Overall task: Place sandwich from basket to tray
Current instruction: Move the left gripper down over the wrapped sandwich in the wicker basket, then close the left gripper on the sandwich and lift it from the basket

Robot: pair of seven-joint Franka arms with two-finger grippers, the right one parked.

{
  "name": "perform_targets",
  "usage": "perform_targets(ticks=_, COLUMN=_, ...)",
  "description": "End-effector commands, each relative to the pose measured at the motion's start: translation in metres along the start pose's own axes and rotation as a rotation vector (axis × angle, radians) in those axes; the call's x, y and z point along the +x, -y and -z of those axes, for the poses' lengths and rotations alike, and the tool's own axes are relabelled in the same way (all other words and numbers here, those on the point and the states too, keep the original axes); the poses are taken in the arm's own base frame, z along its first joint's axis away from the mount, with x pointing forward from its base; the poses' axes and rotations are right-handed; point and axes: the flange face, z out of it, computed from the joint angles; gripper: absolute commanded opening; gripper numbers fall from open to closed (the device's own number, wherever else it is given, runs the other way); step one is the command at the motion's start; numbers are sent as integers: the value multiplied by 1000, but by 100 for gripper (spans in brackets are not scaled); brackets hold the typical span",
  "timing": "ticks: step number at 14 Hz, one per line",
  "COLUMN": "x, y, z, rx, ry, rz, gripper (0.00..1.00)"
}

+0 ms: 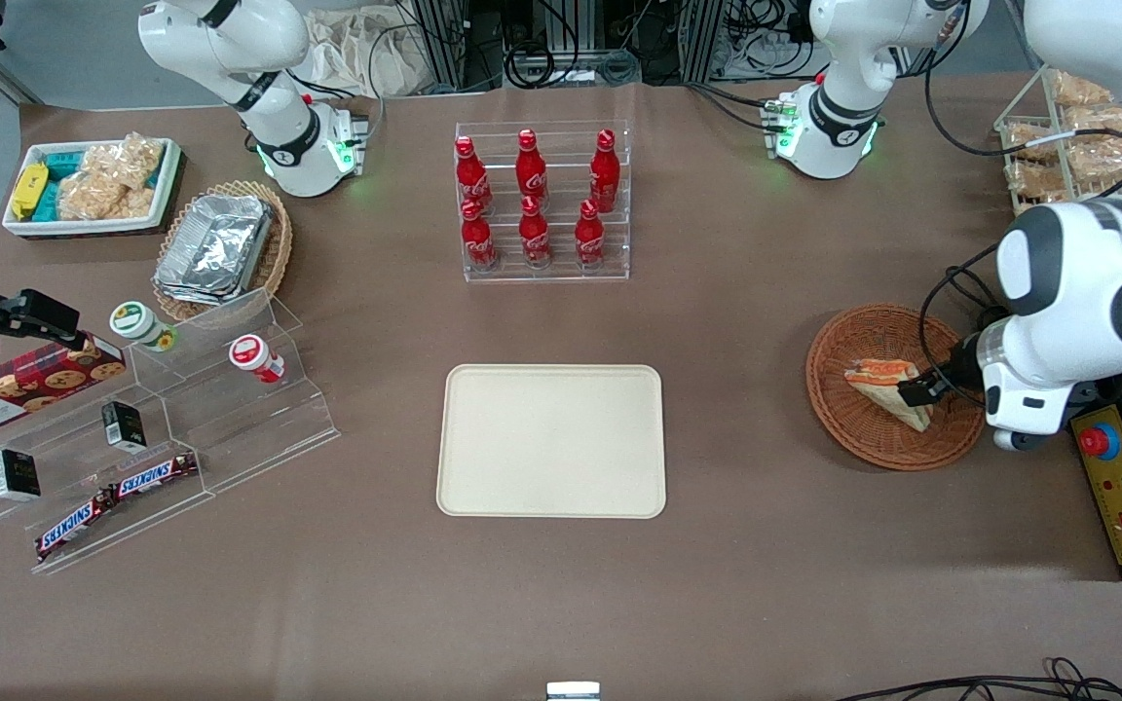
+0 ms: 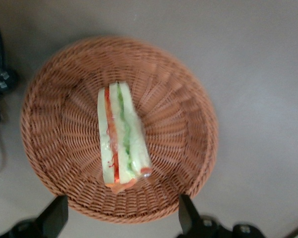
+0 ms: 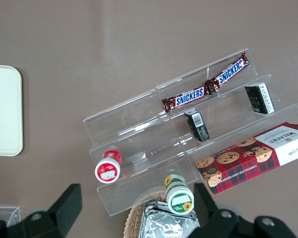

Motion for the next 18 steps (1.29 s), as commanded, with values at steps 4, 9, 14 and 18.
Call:
perform_targets(ticks=4, x=-15, y=20, z=-101, rx=-7, ry=-21, rz=131, gripper=100)
perform_targets(ticks=9, x=-13, y=21, z=-112, rx=-7, ry=-21, rz=191, gripper=0)
perform_targets(ticks=14, x=-14, y=12, z=-66, rx=-58, ry=-76, rz=180, gripper=0)
perform_targets(ticks=18, x=-22, y=-14, z=22, rx=-52, ry=-59, rz=72, gripper=0)
